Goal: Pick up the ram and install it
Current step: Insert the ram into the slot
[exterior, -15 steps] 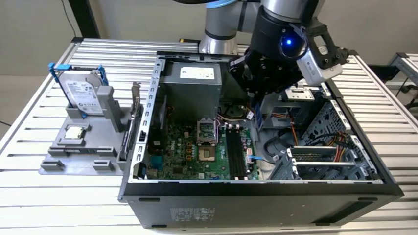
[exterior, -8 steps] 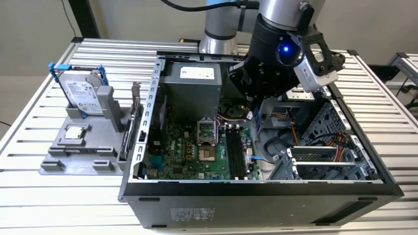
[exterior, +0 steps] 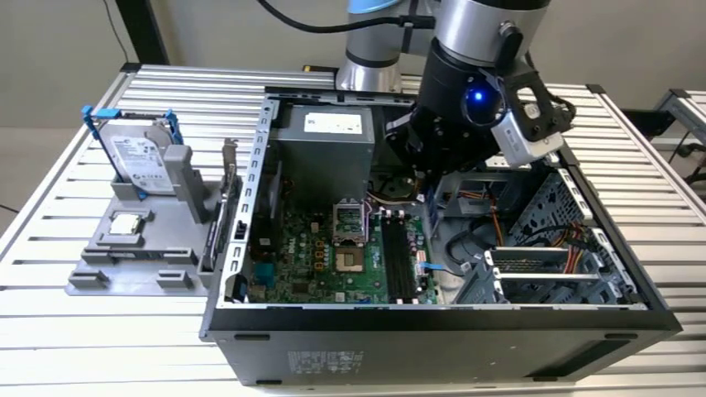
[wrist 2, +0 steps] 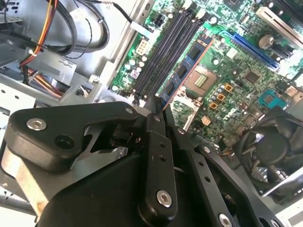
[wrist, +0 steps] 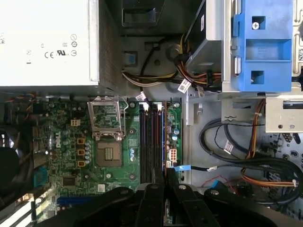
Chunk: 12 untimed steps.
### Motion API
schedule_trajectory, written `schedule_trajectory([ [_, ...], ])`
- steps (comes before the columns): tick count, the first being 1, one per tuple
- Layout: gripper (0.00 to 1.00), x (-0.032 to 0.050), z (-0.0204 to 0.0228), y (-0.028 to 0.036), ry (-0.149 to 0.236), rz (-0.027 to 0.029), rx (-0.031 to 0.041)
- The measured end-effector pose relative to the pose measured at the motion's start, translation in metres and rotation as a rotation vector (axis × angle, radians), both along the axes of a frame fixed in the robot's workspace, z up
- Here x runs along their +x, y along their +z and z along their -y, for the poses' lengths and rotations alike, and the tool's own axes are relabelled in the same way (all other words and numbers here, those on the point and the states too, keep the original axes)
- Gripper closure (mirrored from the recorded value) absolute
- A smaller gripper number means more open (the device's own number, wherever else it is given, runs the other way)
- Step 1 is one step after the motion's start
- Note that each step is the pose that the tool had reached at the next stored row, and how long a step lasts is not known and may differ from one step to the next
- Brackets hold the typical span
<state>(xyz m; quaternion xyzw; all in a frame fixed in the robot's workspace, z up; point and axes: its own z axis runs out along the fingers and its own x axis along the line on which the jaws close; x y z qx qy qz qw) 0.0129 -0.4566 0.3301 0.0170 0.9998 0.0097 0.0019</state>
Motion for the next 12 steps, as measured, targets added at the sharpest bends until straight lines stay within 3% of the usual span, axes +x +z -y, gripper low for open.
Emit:
schedule_trajectory([
  [4, 1.0, 0.0, 0.0, -0.0071, 0.0, -0.0001, -0.0032],
  [10, 1.0, 0.0, -0.0001, -0.0161, 0.0, 0.0008, -0.0139],
  [12, 1.0, 0.0, -0.0001, -0.0197, -0.001, 0.0015, -0.0139],
])
